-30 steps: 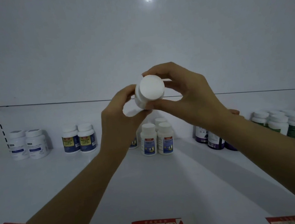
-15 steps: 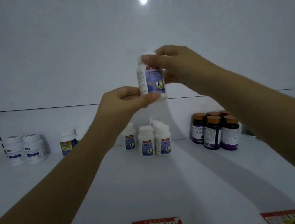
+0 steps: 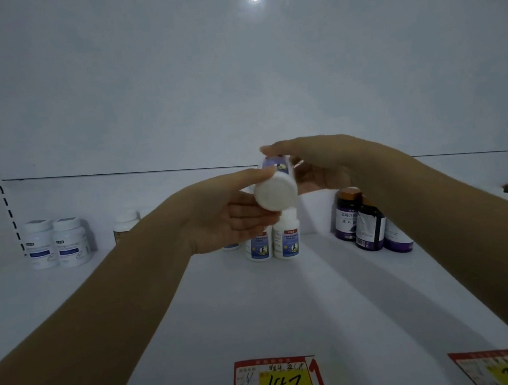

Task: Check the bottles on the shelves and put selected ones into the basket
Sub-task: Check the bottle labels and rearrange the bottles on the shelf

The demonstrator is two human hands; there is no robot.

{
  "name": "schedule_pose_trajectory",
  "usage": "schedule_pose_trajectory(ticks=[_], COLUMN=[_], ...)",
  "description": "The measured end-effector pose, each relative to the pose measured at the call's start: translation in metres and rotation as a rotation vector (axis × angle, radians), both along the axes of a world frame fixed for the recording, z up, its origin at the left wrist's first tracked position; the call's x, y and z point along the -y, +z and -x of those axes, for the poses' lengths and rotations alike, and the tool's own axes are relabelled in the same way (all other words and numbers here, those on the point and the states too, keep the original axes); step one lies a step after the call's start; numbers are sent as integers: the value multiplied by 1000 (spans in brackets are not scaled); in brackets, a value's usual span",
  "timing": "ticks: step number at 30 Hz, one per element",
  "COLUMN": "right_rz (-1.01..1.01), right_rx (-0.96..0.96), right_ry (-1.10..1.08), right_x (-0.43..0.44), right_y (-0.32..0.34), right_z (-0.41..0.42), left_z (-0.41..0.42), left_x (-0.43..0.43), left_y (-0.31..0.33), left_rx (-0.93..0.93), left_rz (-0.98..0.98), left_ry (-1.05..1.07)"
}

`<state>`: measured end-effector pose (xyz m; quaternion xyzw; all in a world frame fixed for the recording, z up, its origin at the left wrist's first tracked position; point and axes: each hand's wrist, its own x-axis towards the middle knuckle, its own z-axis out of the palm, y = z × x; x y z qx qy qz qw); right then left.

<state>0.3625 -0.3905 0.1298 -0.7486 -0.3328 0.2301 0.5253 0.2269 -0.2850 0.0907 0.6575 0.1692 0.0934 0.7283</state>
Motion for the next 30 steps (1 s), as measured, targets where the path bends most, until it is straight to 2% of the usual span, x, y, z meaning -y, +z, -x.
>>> schedule_pose_trajectory(ticks=[2, 4, 5, 7, 11, 19, 23, 30], right_rz=[-153, -310, -363, -385, -334, -271, -111, 145], right_rx=[113, 223, 271, 373, 503, 444, 500, 641], right_ry=[23, 70, 99, 124, 61, 68, 91, 197], right_x=[2, 7, 10, 16, 18, 20, 20, 0], right_y=[6, 11, 12, 9, -4, -12, -3, 25], right_z=[2, 7, 9, 12, 13, 4, -2, -9], left_z=[-3, -4, -4, -4, -11, -23, -27, -35], left_x=[0, -1, -1, 0, 8, 8, 4, -9], left_y=[-5, -11, -14, -19, -31, -44, -51, -59], left_rx=[157, 310, 361, 417, 428, 386, 332, 270], left_rz=[-92, -270, -348, -385, -421, -595, -687, -734], left_ry=[16, 90, 143, 182, 182, 230, 253, 318])
